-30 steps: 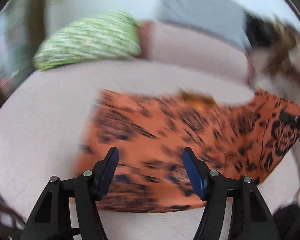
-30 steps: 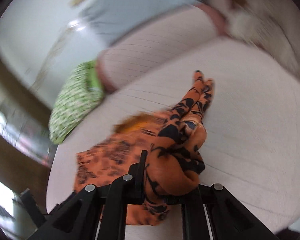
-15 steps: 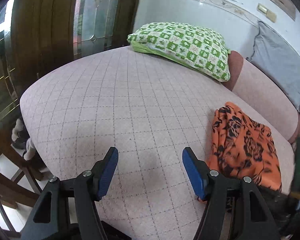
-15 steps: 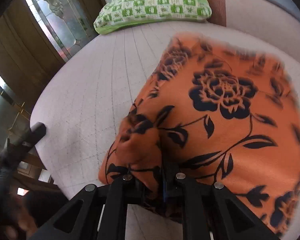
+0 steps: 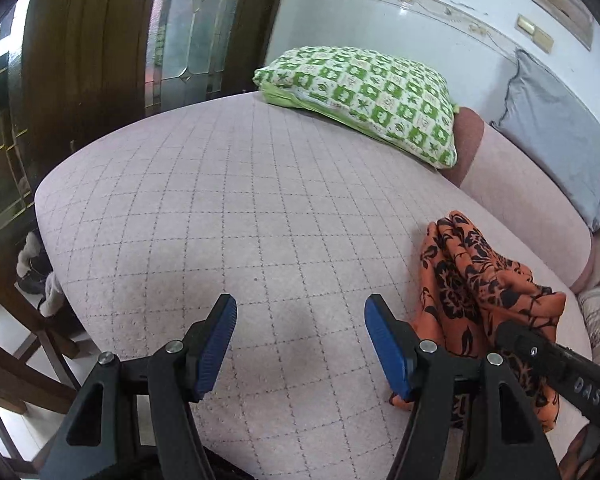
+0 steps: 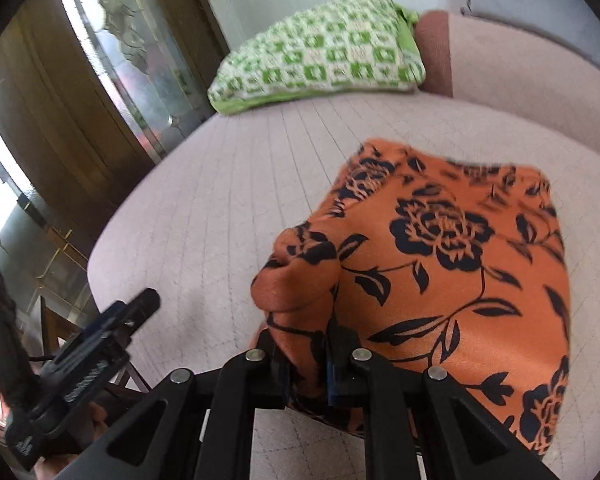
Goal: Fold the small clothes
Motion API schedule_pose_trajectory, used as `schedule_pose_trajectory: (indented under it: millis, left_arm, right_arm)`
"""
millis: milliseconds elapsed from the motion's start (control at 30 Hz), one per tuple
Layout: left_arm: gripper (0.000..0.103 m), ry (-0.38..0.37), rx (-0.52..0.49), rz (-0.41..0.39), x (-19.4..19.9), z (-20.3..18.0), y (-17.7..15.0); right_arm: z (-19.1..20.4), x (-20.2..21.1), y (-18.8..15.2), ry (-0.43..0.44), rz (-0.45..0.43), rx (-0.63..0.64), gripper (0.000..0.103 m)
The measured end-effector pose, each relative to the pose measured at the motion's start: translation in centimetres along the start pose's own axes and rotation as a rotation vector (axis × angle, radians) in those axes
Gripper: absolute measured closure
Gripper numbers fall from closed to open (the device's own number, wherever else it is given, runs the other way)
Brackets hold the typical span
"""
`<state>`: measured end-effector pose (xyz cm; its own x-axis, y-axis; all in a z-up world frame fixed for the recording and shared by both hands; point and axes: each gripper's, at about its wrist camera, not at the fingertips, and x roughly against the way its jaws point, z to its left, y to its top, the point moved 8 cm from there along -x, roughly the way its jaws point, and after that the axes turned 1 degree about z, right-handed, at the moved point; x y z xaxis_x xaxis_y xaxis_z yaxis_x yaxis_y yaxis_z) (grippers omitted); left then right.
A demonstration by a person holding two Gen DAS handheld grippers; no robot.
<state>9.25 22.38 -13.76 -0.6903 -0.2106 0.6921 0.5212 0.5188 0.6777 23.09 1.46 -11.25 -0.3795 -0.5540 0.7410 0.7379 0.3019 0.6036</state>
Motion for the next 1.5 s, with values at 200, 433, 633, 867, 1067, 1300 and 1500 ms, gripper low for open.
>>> schedule_pose_trajectory:
  millis: [200, 433, 633, 867, 1067, 1300, 1500]
  left_arm:
    - [0.036, -0.016, -0.005, 0.0, 0.4, -0.4, -0.2]
    - [0.036, -0.188, -0.106, 0.075, 1.2, -4.8, -2.1]
    - [0.036, -0.25, -0.189, 0.138, 0.9, -9.6, -3.6]
    - [0.088, -0.314, -0.159, 0.282, -1.7, -11.2, -4.6]
    - [0.091, -0.295, 0.028, 0.371, -3.6, -7.5, -6.6]
    - [0.091, -0.256, -0.041, 0.369, -3.6, -8.0, -7.2]
    - [0.069, -0.221, -0.133, 0.268, -0.2, -8.5, -4.4]
  right_arm:
    - [1.9, -4.7, -4.9, 0.044, 0.149, 0.125, 0.05]
    - [-2.5, 2.4, -4.3, 0.163, -0.036, -0.065, 0.029]
    - [-9.4, 6.5, -6.0, 0.172, -0.126, -0.281, 0.029]
    - [-10.3, 7.3, -6.2, 0.206, -0.141, -0.296, 0.029]
    - [-11.3, 5.8, -7.2, 0.232, -0.115, -0.333, 0.029]
    - [-11.2, 7.0, -5.7, 0.293, -0.123, -0.364, 0.029]
    - [-13.3, 5.6, -3.8, 0.435, -0.086, -0.501, 0.017]
